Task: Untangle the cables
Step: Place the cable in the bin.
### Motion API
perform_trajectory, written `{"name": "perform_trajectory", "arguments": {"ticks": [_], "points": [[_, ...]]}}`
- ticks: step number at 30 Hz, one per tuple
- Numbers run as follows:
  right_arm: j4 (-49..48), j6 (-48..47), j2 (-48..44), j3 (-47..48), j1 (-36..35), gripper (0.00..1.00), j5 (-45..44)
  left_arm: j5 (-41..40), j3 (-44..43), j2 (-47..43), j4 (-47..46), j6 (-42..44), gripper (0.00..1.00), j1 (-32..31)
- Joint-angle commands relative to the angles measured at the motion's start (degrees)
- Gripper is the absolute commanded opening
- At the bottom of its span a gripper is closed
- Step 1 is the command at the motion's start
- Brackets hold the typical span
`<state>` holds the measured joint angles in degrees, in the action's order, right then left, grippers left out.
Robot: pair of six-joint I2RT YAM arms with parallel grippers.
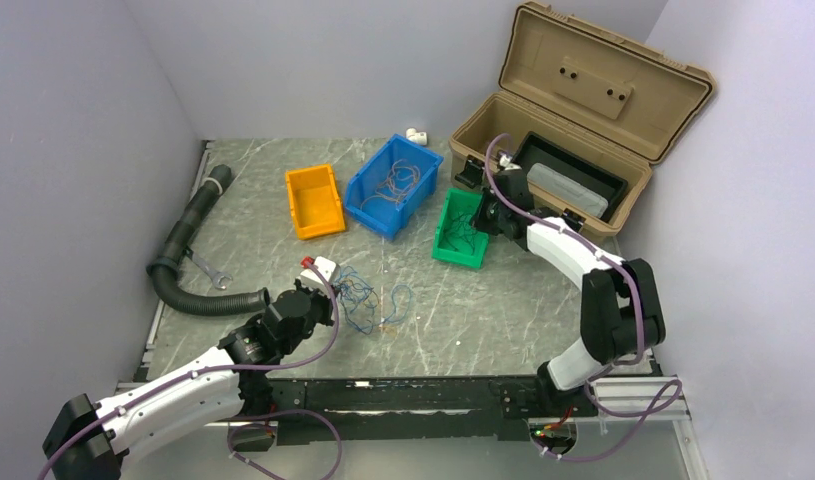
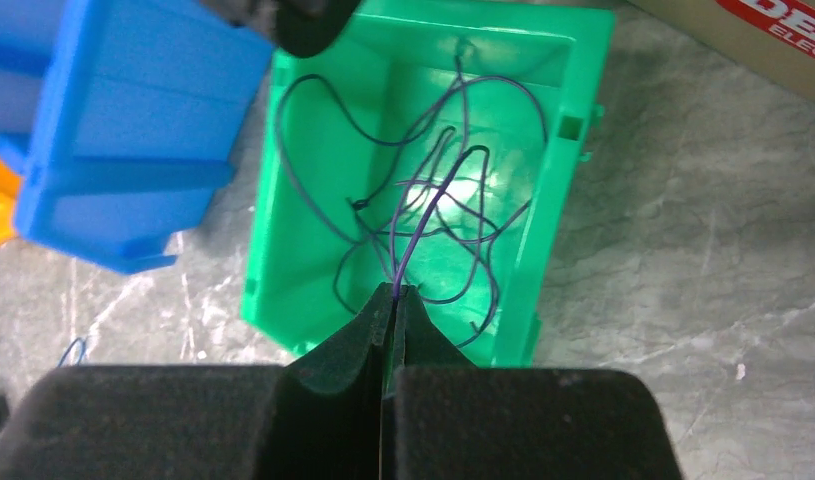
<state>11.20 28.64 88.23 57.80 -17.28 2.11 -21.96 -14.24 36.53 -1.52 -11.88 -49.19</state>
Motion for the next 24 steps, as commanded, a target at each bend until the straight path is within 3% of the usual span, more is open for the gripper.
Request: {"name": "perform_trajectory", "arguments": {"ticks": [1,12,17,24], "points": [[-2.85,1.08,2.73,0.02,0.81,0.0,-0.97,-0.42,-0.02,-0.18,-2.84,-0.57,0.0,0.14],[-5.09,3.51,8.73,-0.12,-1.6,0.0,-5.61,-0.03,-0.23,0.63,-2.98,-0.35,0.0,0.15],[-4.06,1.68,3.07,-1.19,-1.77,0.26,-6.64,0.37,-0.14,0.69,-3.26,-0.18,0.0,0.15],[-2.2,-1.91,-8.95,-2.82,-2.18,0.44,-4.43,1.26,-0.36,0.9,-3.6,0.27,0.0,0.15]]}}
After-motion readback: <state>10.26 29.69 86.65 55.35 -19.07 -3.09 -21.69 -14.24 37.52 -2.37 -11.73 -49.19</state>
